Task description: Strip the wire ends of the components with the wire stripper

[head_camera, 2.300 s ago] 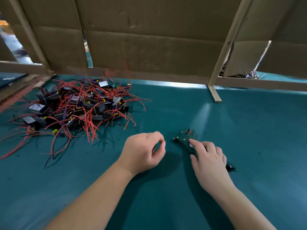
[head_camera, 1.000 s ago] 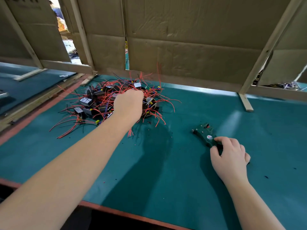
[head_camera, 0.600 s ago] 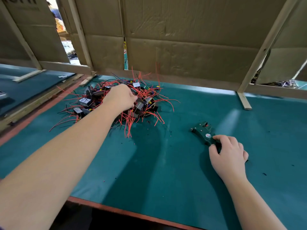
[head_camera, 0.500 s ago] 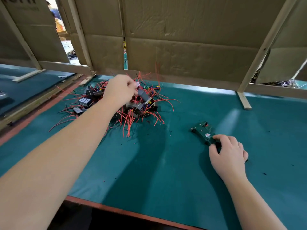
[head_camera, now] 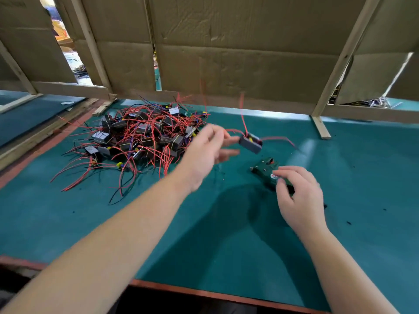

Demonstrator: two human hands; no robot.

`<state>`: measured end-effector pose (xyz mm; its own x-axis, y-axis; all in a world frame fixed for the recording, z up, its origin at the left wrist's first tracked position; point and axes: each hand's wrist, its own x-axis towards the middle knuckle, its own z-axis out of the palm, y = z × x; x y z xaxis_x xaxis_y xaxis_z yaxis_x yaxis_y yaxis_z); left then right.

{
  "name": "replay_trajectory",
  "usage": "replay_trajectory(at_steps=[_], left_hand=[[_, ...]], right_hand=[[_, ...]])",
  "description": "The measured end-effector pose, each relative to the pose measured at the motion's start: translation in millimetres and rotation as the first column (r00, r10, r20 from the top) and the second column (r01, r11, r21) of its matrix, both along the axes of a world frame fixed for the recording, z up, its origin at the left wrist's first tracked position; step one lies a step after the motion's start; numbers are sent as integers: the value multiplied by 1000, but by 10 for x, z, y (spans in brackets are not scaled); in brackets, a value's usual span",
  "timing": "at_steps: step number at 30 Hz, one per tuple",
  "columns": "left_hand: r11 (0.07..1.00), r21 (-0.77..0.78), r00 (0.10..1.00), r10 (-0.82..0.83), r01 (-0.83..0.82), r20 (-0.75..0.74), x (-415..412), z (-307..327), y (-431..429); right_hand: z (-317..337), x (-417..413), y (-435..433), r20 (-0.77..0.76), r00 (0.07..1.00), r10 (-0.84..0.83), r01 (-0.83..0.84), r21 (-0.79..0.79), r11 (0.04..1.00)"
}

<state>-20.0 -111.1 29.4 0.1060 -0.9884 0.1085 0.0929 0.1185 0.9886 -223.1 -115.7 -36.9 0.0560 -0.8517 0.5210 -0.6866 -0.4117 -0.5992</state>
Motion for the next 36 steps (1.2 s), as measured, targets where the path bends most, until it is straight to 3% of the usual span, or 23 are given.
replay_trajectory(at_steps=[2, 4, 5, 7, 11, 16, 19, 24, 28, 30, 34, 36], left_hand=[[999, -19, 998, -49, 49, 37, -153, -271, 99], [996, -54, 994, -60, 66, 93, -239, -492, 164], [995, -76, 992, -56, 65, 110, -254, -574, 178], [991, -124, 984, -33, 55, 173, -236, -677, 169], [986, -169, 888, 73, 5, 455, -165, -724, 69], [974, -198, 771, 210, -112, 601, -164, -722, -84], [942, -271, 701, 330, -199, 632, -221, -750, -103], [914, -393, 660, 356, -99, 661, -341, -680, -129], [887, -451, 646, 402, -100, 649, -420, -675, -119], [821, -561, 618, 498, -109, 608, -401, -697, -81], [577, -817, 461, 723, 7, 515, -408, -682, 10], [574, -809, 469, 683, 129, 559, -468, -666, 36]], right_hand=[[73, 66, -8, 391, 918, 70, -171, 231, 958], [151, 149, -3, 797, 604, -12, -507, 397, 765], [163, 157, 1, 885, 457, -82, -623, 385, 681], [181, 125, -33, 931, 332, -150, -687, 348, 638], [256, 103, -169, 913, 405, -53, -621, 317, 717], [272, 136, -332, 834, 552, -5, -506, 339, 793], [189, 171, -376, 835, 551, -17, -458, 319, 830], [98, 186, -370, 852, 523, 20, -424, 239, 874], [90, 180, -326, 814, 578, 67, -410, 218, 886], [84, 192, -306, 807, 587, 67, -398, 216, 891], [125, 256, -248, 805, 586, 96, -399, 184, 898], [157, 297, -192, 768, 618, 168, -444, 164, 881]])
